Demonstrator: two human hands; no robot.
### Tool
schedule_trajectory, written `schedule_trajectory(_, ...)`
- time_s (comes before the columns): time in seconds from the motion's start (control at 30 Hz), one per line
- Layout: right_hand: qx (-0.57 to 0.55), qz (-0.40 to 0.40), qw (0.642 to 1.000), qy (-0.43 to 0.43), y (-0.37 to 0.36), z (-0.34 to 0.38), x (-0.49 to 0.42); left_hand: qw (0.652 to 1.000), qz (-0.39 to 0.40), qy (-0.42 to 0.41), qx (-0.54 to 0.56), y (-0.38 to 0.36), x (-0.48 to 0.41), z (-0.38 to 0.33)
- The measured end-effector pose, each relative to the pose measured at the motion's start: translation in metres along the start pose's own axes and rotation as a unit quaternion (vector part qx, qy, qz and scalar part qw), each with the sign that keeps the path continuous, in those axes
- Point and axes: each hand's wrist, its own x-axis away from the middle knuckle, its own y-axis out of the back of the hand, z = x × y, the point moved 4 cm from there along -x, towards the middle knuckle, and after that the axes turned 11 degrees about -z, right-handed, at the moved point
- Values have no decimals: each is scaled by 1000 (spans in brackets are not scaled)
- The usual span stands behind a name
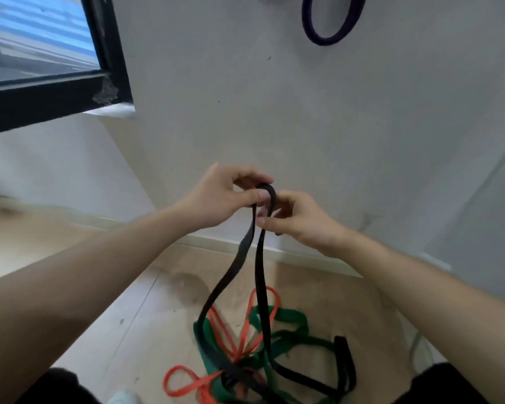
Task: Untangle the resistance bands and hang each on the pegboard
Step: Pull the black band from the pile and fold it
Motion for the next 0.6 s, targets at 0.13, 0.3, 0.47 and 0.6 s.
schedule_trajectory(0.13, -32, 29, 999, -14, -9, 2, -2, 999, -12, -4, 47, -2, -1, -13)
schedule_trajectory(0.3, -38, 30, 998, -36, -1, -5, -1, 998, -22, -7, 65, 6, 2, -12)
schedule_trajectory(0.47, -6, 61, 998, -35, 7, -12, 3, 999, -23, -10, 25, 20, 9, -4)
schedule_trajectory(0.6, 49, 50, 997, -23, 17, -19, 4, 999, -42, -3, 14, 31, 10, -2)
